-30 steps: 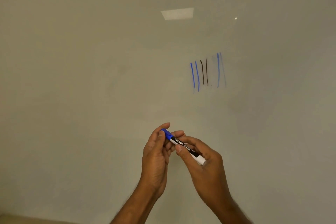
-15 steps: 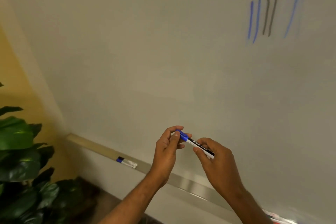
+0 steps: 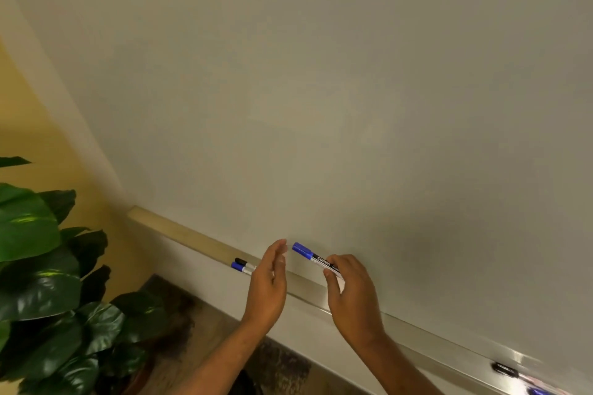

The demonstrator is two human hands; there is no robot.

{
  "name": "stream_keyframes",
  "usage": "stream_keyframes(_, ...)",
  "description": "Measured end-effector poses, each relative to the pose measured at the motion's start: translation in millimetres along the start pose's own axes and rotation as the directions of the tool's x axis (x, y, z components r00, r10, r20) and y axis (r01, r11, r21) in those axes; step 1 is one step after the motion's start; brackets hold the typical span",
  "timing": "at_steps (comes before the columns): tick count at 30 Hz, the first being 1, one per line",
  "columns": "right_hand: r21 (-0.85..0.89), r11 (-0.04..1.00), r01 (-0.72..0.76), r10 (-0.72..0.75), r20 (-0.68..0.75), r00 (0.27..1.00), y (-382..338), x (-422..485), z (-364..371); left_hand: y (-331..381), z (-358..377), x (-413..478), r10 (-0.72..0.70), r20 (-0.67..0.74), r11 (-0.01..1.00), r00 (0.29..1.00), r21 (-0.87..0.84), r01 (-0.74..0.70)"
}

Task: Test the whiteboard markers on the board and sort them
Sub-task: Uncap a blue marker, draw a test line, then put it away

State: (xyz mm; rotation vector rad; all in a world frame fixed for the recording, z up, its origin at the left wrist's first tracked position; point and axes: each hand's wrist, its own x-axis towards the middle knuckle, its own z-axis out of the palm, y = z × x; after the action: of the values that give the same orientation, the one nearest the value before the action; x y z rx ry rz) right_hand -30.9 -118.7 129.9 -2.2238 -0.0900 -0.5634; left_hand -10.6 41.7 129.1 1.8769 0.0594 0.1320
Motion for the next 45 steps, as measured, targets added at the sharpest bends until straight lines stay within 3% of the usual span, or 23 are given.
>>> stream_keyframes(2, -0.088, 0.995, 0.035, -0.036, -0.006, 0.999, 6, 8, 31, -27, -13, 14, 0.044, 0.001, 0.972, 0.999, 0.230, -0.043)
stream_keyframes(5, -0.242, 0.968, 0.070, -0.070, 0.007, 0.998, 15, 18, 72, -67, -33, 33, 0.113, 0.077, 0.845, 0.991, 0.517, -0.136)
stream_keyframes(8, -0.288, 0.955, 0.065, -0.055, 0.043, 0.998, 27, 26, 111, -104, -46, 52, 0.094, 0.172, 0.712, 0.981, 0.677, -0.187)
stream_keyframes(11, -0.287, 0.958, 0.029, -0.003, 0.089, 0.996, 39, 33, 148, -131, -52, 68, 0.019, 0.183, 0.646, 0.983, 0.748, -0.152)
stream_keyframes(18, -0.347, 0.938, 0.013, 0.093, 0.288, 0.953, 62, 39, 223, -174, -54, 84, -0.101, 0.214, 0.561, 0.972, 0.819, -0.122)
stream_keyframes(22, -0.385, 0.921, 0.053, 0.099, 0.365, 0.926, 66, 41, 249, -202, -52, 93, -0.067, 0.224, 0.603, 0.972, 0.785, -0.140)
stream_keyframes(28, -0.382, 0.910, 0.163, 0.002, 0.397, 0.918, 74, 48, 275, -226, -51, 102, -0.027, 0.213, 0.635, 0.977, 0.759, -0.148)
stream_keyframes(31, -0.379, 0.902, 0.207, -0.034, 0.416, 0.909, 78, 48, 284, -246, -51, 107, 0.062, 0.214, 0.662, 0.975, 0.722, -0.201)
stream_keyframes(36, -0.398, 0.875, 0.278, -0.100, 0.413, 0.905, 87, 46, 291, -241, -51, 114, -0.015, 0.296, 0.616, 0.955, 0.755, -0.224)
stream_keyframes(41, -0.422, 0.844, 0.330, -0.144, 0.414, 0.899, 92, 43, 293, -258, -44, 124, 0.090, 0.363, 0.615, 0.928, 0.712, -0.338)
stream_keyframes(45, -0.429, 0.836, 0.342, -0.161, 0.404, 0.901, 94, 42, 293, -252, -42, 129, 0.001, 0.386, 0.549, 0.922, 0.771, -0.323)
